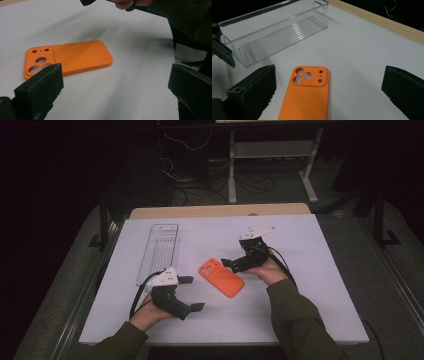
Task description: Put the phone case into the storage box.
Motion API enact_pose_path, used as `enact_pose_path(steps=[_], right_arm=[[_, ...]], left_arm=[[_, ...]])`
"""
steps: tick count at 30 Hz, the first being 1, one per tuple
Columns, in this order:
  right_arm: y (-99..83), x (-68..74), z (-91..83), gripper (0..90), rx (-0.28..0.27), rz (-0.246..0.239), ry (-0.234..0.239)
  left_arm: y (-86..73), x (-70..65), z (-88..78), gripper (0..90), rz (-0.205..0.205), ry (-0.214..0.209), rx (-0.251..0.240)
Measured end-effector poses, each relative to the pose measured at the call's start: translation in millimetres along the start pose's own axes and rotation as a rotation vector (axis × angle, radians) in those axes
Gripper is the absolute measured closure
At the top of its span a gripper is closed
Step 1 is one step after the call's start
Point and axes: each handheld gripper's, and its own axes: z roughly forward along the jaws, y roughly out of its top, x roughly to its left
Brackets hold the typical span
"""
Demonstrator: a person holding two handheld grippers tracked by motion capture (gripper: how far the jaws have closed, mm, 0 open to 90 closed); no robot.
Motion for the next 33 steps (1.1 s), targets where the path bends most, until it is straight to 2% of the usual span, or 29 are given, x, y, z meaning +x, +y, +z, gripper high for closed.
enact_pose_path(steps=[8,16,17,33], right_arm=[[3.7,1.4,8.9,0.0,0.002,-0.012,0.005],[7.5,5.0,17.2,0.0,0.037,-0.006,-0.006],[7.5,5.7,18.0,0.0,0.044,-0.012,-0.009],[6.5,11.5,16.4,0.0,0.105,-0.014,-0.009]], left_arm=[[0.2,0.5,-1.0,0.0,0.000,0.000,0.008],[0.1,1.3,-1.7,0.0,0.003,0.004,0.017],[0.0,0.4,-1.2,0.0,-0.008,0.001,0.007],[-0.1,1.3,-0.6,0.0,0.014,0.001,0.014]])
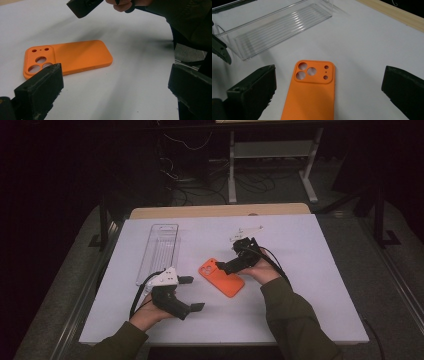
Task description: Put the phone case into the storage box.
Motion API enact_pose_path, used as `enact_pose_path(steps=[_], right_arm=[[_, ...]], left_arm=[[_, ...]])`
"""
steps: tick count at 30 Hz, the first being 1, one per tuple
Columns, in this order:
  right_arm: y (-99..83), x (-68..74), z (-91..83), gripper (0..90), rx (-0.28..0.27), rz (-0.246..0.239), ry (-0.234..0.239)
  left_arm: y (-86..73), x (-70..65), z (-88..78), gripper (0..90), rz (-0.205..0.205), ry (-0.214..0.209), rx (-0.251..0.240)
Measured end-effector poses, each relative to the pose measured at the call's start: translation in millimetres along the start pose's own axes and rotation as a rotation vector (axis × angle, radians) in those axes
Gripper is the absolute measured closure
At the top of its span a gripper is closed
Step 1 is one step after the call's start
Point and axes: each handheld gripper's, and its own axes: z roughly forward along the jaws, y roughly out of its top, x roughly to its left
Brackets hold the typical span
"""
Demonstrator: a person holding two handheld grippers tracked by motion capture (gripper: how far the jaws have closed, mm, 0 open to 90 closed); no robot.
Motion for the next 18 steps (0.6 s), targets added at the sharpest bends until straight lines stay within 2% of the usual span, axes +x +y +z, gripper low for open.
enact_pose_path(steps=[18], right_arm=[[-1.9,11.4,8.2,0.0,0.079,-0.001,0.018]], left_arm=[[0.1,-0.7,0.4,0.0,-0.004,-0.003,0.001]])
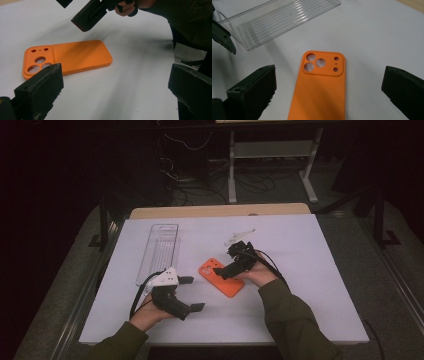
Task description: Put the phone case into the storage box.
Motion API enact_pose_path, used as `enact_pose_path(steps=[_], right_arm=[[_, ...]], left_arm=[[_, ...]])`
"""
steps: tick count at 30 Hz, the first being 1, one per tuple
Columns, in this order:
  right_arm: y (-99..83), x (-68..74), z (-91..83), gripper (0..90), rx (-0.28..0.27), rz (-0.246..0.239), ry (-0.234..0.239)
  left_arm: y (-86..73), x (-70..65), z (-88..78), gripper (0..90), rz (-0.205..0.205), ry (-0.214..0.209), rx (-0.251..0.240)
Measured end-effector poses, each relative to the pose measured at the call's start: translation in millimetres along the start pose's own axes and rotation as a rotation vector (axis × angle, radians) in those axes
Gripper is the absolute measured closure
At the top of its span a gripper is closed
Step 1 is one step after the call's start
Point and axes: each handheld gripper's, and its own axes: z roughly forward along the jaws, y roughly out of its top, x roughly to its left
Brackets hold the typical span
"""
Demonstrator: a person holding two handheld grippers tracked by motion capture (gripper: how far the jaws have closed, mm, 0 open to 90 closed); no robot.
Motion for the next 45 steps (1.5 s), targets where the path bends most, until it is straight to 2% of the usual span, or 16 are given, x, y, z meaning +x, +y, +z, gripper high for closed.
enact_pose_path(steps=[8,16,26,33,45], right_arm=[[-0.8,2.7,2.7,0.0,0.034,-0.008,-0.003],[-1.9,6.4,6.7,0.0,0.077,0.013,0.000],[-4.2,13.0,14.7,0.0,0.114,0.015,-0.004],[-6.3,13.3,18.7,0.0,0.128,0.024,-0.019],[-11.0,13.5,26.8,0.0,0.164,0.010,-0.049]], left_arm=[[0.0,-0.5,0.5,0.0,-0.006,0.002,-0.005],[0.0,-0.4,0.5,0.0,-0.007,0.004,-0.005],[-0.3,-1.3,0.4,0.0,-0.019,0.005,-0.005],[-0.3,-1.2,0.4,0.0,-0.017,0.005,-0.003],[-0.2,-1.5,0.2,0.0,-0.021,0.006,-0.007]])
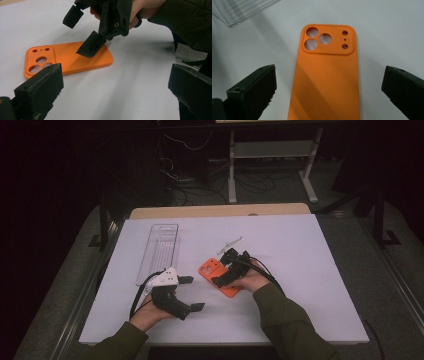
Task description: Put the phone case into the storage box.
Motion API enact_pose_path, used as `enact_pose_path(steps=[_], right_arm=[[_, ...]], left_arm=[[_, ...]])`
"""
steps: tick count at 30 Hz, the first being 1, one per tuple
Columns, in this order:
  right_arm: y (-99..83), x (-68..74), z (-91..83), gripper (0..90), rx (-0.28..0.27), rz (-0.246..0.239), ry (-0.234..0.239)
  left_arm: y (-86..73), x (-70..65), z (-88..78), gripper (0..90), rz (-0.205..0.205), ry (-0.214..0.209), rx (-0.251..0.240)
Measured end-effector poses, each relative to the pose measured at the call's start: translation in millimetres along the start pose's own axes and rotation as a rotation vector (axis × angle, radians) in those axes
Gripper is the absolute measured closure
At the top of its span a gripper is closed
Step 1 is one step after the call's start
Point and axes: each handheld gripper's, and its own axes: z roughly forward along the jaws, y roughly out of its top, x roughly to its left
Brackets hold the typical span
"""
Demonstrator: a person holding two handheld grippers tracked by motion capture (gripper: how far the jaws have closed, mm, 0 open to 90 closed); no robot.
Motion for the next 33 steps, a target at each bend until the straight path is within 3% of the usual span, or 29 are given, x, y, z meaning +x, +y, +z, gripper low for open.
enact_pose_path(steps=[17,33], right_arm=[[-3.9,0.9,9.8,0.0,0.044,0.013,-0.022],[-8.9,2.7,21.4,0.0,0.088,-0.009,-0.033]], left_arm=[[-0.2,0.1,0.5,0.0,0.001,-0.001,-0.001],[-0.4,-0.3,0.6,0.0,-0.001,-0.005,0.003]])
